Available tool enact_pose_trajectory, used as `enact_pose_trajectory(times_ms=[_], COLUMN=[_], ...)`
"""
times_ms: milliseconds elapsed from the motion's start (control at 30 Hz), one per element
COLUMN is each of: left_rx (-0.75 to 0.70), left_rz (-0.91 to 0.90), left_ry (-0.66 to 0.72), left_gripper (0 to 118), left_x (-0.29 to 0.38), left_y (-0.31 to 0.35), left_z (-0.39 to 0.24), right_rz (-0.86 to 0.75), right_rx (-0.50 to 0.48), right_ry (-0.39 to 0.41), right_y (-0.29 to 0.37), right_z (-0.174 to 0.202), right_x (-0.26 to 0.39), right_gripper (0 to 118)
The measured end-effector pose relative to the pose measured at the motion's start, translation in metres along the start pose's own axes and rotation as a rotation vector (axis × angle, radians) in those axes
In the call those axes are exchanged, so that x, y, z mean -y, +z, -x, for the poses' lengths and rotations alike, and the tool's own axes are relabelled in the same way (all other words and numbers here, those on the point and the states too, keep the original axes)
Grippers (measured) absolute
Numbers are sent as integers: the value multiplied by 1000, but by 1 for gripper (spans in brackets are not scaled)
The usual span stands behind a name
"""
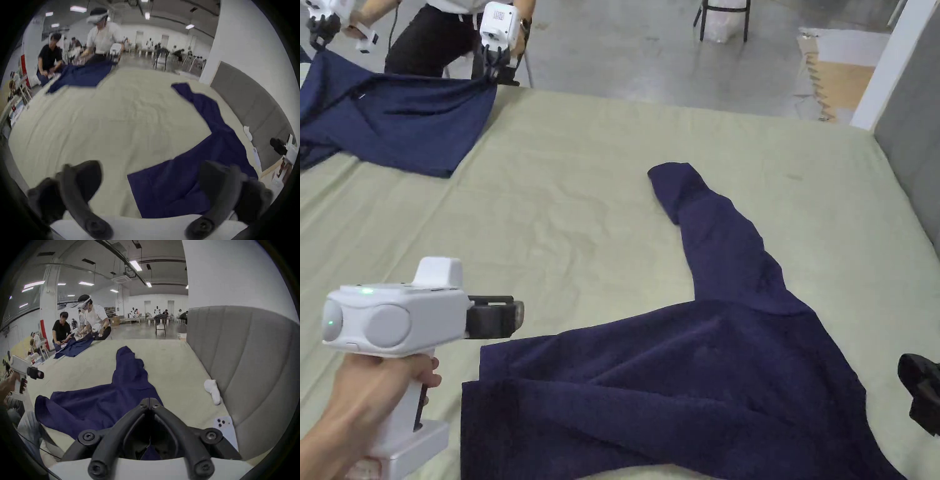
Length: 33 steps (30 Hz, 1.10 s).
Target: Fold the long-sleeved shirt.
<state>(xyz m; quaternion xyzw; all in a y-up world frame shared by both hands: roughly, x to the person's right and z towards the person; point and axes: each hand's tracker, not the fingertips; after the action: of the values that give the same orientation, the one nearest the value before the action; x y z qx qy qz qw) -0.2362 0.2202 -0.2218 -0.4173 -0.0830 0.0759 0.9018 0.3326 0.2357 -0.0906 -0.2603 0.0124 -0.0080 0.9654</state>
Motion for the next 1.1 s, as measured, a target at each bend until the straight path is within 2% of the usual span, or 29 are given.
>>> enact_pose_trajectory(times_ms=[100,167,233,267,333,400,433,467,500,533,567,600,633,733,800,833,867,900,933,967,1000,1033,1067,1100], left_rx=[-45,-53,13,28,-43,-14,-44,-20,-21,-17,-20,-20,-28,-31,-31,-29,-27,-24,-23,-24,-26,-28,-29,-28], left_rz=[165,233,228,241,246,200,185,176,189,189,189,192,189,201,204,207,209,211,211,211,210,209,209,209], left_ry=[2,16,77,105,143,87,40,52,80,85,85,84,78,100,98,93,88,91,95,97,96,93,89,88], left_gripper=[104,93,89,81,48,40,17,16,16,16,16,16,16,16,16,16,16,16,16,16,16,16,16,16], left_x=[15,27,33,36,40,40,40,41,40,40,41,42,42,40,39,38,40,40,40,40,41,42,42,42], left_y=[-43,-62,-80,-85,-90,-84,-82,-83,-83,-83,-83,-82,-83,-90,-90,-90,-89,-89,-89,-89,-90,-90,-90,-89], left_z=[16,26,22,23,22,19,17,20,21,21,20,18,18,22,22,22,21,21,20,20,19,18,18,18], right_rz=[36,58,77,86,107,123,140,183,210,245,290,321,293,429,470,489,525,551,559,554,556,544,551,550], right_rx=[-7,-5,1,-1,10,13,15,14,12,38,73,92,58,98,85,71,47,7,-16,10,14,15,22,19], right_ry=[-27,-43,-54,-58,-63,-70,-89,-120,-129,-129,-132,-138,-159,-277,-344,-385,-438,-465,-493,-473,-439,-391,-406,-404], right_y=[-10,-17,-23,-26,-31,-34,-34,-34,-34,-33,-32,-31,-28,-22,-26,-36,-40,-42,-42,-44,-42,-39,-37,-36], right_z=[-3,-3,-4,-5,-8,-13,-15,-21,-24,-29,-33,-38,-50,-68,-80,-73,-73,-73,-70,-64,-60,-59,-58,-58], right_x=[9,13,19,22,24,28,28,30,30,30,31,33,35,58,80,91,101,106,112,115,114,109,106,104], right_gripper=[0,0,0,0,0,0,0,7,31,78,110,118,117,117,116,111,102,88,82,80,73,49,14,2])
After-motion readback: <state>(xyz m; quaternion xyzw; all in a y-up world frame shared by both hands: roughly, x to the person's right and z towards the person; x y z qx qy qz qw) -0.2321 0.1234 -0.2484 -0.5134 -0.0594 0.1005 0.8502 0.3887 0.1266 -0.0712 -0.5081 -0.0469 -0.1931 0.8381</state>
